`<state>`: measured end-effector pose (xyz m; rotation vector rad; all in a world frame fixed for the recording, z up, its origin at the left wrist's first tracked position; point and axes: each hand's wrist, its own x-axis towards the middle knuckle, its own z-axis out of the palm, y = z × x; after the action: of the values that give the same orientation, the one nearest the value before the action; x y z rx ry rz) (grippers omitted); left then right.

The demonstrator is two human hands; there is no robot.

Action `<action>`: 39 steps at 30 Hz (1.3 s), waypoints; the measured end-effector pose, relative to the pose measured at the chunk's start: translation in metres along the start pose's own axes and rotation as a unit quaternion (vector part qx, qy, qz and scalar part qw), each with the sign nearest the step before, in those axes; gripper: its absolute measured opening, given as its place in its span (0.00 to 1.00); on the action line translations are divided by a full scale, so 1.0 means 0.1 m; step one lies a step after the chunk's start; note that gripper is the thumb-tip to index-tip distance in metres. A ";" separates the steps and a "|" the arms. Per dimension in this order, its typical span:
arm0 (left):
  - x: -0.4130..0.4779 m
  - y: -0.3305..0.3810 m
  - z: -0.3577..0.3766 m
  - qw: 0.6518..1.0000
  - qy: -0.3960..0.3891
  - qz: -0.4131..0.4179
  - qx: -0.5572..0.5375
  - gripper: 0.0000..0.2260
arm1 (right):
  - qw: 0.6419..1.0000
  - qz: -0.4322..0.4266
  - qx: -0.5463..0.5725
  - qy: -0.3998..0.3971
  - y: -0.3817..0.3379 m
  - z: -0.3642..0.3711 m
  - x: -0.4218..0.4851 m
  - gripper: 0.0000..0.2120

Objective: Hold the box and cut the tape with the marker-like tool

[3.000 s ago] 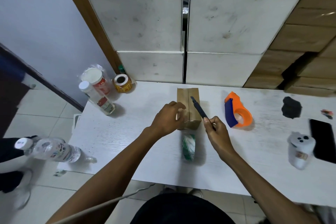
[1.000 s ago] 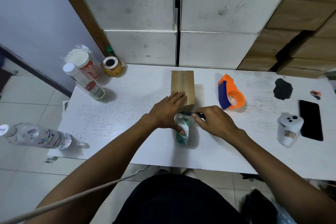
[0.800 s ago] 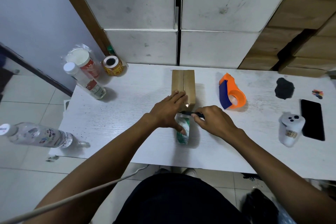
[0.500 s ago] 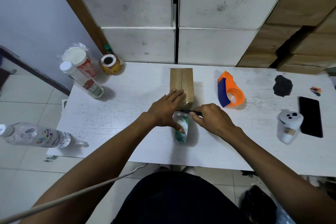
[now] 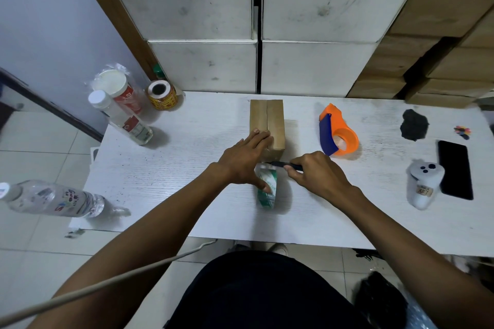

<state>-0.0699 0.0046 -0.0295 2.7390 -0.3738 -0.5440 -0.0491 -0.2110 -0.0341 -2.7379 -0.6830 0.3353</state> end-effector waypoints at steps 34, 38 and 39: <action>-0.01 -0.08 0.15 1.000 -0.015 0.008 0.026 0.67 | 0.938 0.265 0.222 -0.016 0.46 0.41 0.07 0.12; 0.01 -0.08 0.15 0.999 -0.018 0.008 0.029 0.67 | 0.937 0.275 0.209 -0.041 0.44 0.52 0.19 0.18; 0.01 -0.08 0.15 0.999 -0.018 0.010 0.030 0.67 | 0.937 0.274 0.208 -0.055 0.45 0.53 0.22 0.20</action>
<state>-0.0731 0.0076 -0.0458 2.7824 -0.4316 -0.5879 -0.0274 -0.2261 -0.1019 -2.4522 0.1449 0.6726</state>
